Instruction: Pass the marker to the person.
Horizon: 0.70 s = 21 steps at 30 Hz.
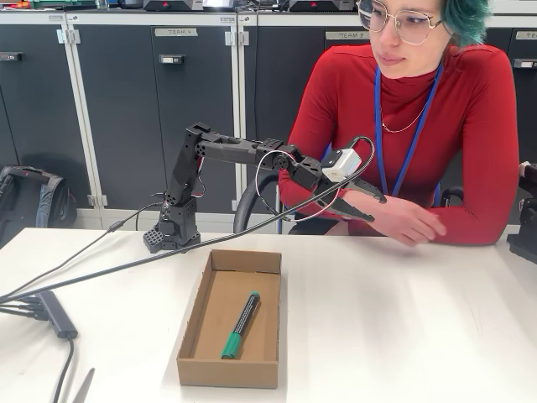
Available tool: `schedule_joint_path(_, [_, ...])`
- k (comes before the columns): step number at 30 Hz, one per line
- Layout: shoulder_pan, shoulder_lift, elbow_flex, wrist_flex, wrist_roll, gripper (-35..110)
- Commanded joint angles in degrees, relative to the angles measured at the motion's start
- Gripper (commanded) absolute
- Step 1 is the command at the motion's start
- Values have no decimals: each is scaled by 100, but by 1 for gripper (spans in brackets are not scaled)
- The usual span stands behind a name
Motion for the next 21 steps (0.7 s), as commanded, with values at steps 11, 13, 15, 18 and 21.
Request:
schedule_joint_path(11, [571,738,97,167,-193,24])
schedule_joint_path(13, [650,765,149,167,-211,24])
schedule_joint_path(15, [712,809,220,158,-237,24])
schedule_joint_path(18, [756,853,272,123,-237,24])
schedule_joint_path(21, [817,861,264,158,-237,24])
